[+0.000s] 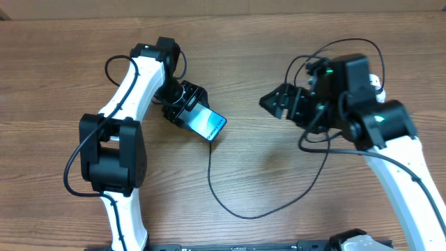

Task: Plug charger to phone and switch on socket
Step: 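Move the right gripper toward the cable plug near the phone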

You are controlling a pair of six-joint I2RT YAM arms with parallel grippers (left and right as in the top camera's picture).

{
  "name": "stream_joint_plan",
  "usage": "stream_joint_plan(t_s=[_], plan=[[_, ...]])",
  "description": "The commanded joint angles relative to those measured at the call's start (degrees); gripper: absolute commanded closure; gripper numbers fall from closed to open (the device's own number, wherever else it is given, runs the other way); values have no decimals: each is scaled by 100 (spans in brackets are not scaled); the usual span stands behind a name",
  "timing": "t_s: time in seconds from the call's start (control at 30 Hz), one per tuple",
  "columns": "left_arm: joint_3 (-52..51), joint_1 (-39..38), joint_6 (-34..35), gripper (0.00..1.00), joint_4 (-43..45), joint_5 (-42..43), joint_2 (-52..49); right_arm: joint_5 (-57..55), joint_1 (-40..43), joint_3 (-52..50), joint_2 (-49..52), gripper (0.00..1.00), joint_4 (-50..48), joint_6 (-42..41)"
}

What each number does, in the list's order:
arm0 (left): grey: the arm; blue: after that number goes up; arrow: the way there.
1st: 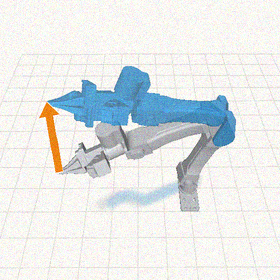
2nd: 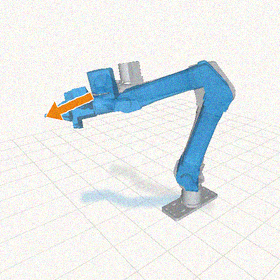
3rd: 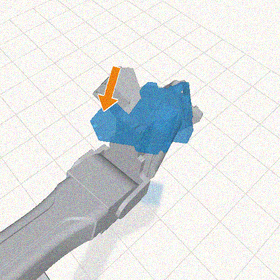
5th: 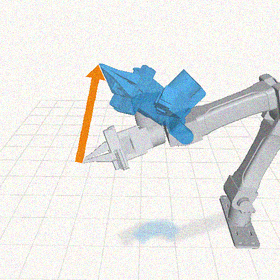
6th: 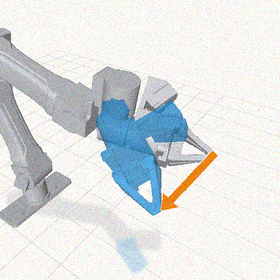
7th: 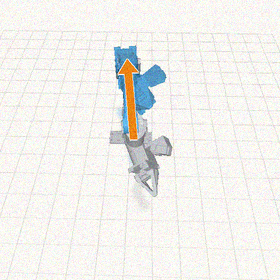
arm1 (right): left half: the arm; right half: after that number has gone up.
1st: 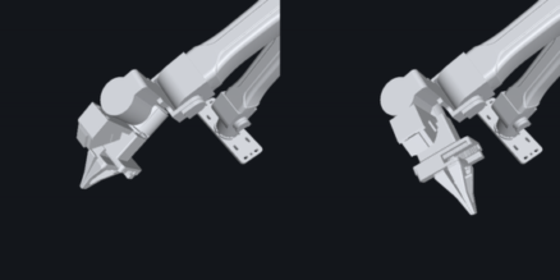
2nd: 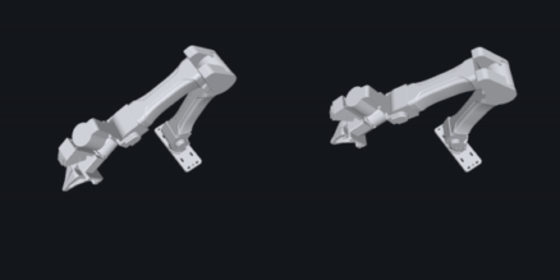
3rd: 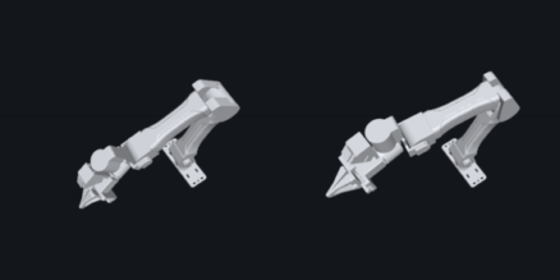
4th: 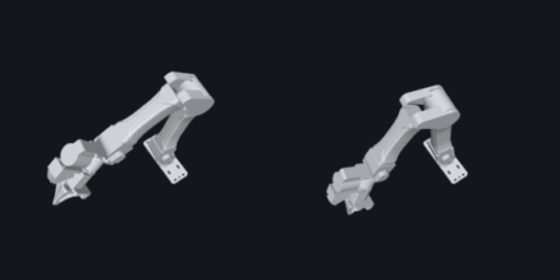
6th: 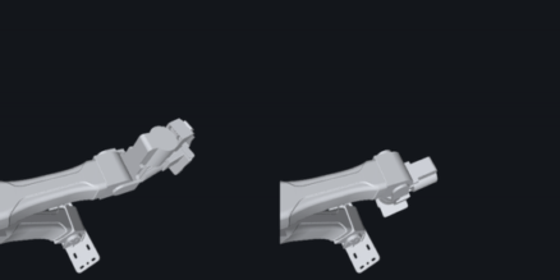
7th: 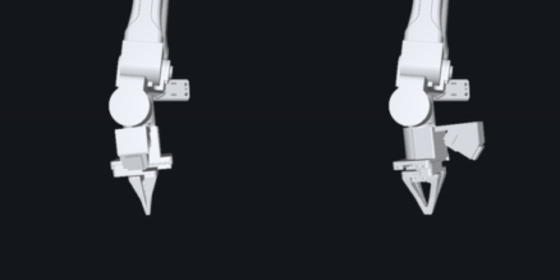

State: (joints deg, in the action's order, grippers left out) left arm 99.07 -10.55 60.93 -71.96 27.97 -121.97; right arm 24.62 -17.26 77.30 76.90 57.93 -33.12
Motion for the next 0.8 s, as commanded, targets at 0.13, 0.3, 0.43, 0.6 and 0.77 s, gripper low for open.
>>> stream_joint_plan(t_s=[0.13, 0.3, 0.43, 0.6, 0.77], plan=[[157, -79, 101, 45, 15, 485, 37, -1261, -802, -234, 205, 13, -551, -811], [157, -79, 103, 45, 20, 649, 37, -1561, -1110, -610, 291, 18, -979, -1062], [157, -79, 103, 44, 2, 664, 37, -1561, -1152, -844, 380, 22, -1209, -1084], [157, -79, 105, 44, 4, 973, 37, -1561, -1224, -960, 452, 23, -1401, -1082], [157, -79, 181, 44, 0, 1069, 37, -1563, -1414, -960, 562, 24, -1617, -1150]])
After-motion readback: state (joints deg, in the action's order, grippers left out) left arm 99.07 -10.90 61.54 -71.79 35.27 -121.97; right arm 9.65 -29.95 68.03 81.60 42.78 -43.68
